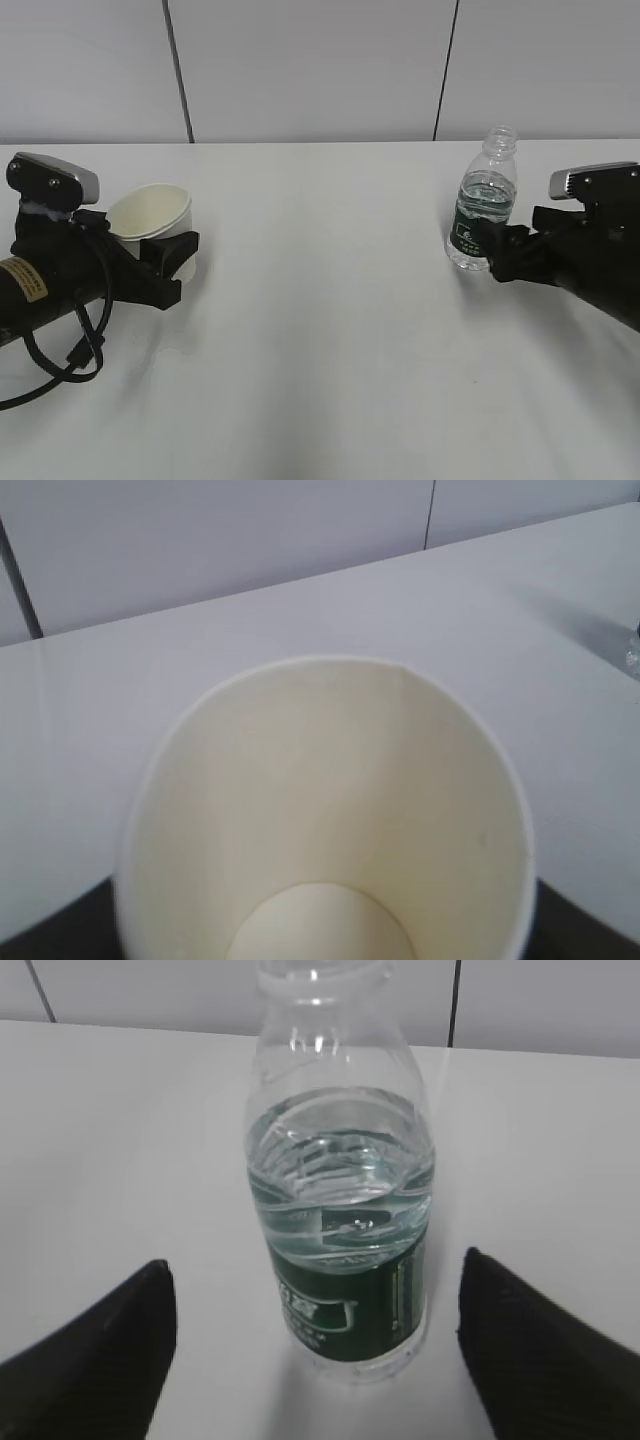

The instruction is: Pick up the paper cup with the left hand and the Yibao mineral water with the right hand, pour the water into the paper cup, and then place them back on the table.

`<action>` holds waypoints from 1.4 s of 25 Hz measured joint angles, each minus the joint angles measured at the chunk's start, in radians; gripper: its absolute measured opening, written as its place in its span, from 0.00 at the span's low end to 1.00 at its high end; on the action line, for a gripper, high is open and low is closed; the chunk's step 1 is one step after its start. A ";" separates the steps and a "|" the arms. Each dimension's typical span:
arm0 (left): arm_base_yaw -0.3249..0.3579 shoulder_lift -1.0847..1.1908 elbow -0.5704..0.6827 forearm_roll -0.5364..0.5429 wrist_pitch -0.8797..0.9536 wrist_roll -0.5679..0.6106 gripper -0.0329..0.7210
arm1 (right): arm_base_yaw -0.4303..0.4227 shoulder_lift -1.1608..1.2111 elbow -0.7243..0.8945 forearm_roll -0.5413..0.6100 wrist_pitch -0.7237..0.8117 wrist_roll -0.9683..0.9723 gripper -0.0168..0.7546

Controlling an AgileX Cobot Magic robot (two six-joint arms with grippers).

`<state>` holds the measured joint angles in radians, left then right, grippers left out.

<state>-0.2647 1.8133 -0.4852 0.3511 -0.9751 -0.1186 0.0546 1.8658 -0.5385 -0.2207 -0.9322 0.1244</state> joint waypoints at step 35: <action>0.000 0.000 0.000 0.002 0.003 0.000 0.61 | 0.000 0.344 -0.286 -0.022 -0.194 -0.002 0.66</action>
<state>-0.2647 1.8133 -0.4852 0.3531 -0.9726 -0.1186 0.0546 2.2101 -0.8245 -0.2422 -1.1257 0.1226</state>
